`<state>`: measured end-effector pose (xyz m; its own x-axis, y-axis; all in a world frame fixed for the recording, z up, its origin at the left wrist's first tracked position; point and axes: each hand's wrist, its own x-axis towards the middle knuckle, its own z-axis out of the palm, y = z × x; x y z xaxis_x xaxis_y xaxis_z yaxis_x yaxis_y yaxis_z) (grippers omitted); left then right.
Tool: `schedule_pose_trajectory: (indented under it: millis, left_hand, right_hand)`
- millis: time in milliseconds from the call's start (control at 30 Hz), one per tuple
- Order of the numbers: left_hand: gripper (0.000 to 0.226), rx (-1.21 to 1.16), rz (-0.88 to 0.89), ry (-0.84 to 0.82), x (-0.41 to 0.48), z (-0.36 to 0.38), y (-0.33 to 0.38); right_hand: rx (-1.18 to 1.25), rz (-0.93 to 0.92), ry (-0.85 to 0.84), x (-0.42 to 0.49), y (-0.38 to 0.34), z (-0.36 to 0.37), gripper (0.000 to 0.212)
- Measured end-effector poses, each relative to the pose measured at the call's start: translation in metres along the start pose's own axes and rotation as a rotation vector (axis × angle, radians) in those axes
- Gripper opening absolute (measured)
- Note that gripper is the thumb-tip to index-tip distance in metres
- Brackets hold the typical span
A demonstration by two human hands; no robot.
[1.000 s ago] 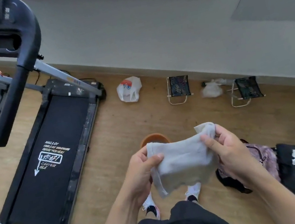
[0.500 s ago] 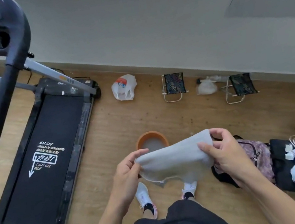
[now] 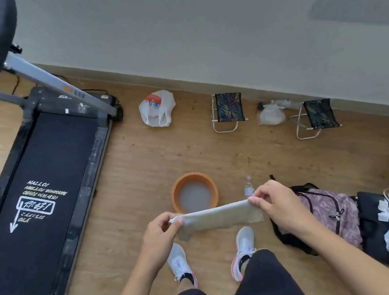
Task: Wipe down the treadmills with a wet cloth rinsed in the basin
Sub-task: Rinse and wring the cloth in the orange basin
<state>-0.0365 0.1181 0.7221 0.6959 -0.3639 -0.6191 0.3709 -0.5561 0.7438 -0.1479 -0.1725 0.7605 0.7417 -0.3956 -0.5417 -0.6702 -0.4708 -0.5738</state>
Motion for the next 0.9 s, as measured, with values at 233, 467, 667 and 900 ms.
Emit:
schedule_pose_trajectory:
  millis: [233, 467, 667, 900]
  left_hand:
    - [0.025, -0.344, -0.331, 0.182, 0.229, 0.085, -0.190]
    - [0.018, -0.230, -0.254, 0.437, 0.483, 0.224, -0.394]
    - [0.006, -0.284, -0.284, 0.570, 0.544, 0.279, -0.475]
    - [0.024, -0.148, -0.263, 0.619, 0.563, 0.281, -0.522]
  right_hand:
    - [0.138, 0.130, -0.047, 0.241, 0.124, 0.182, 0.027]
    - [0.102, 0.056, -0.059, 0.451, 0.285, 0.410, 0.008]
    - [-0.028, -0.017, -0.072, 0.495, 0.363, 0.499, 0.031]
    - [-0.179, -0.135, -0.138, 0.531, 0.371, 0.541, 0.065]
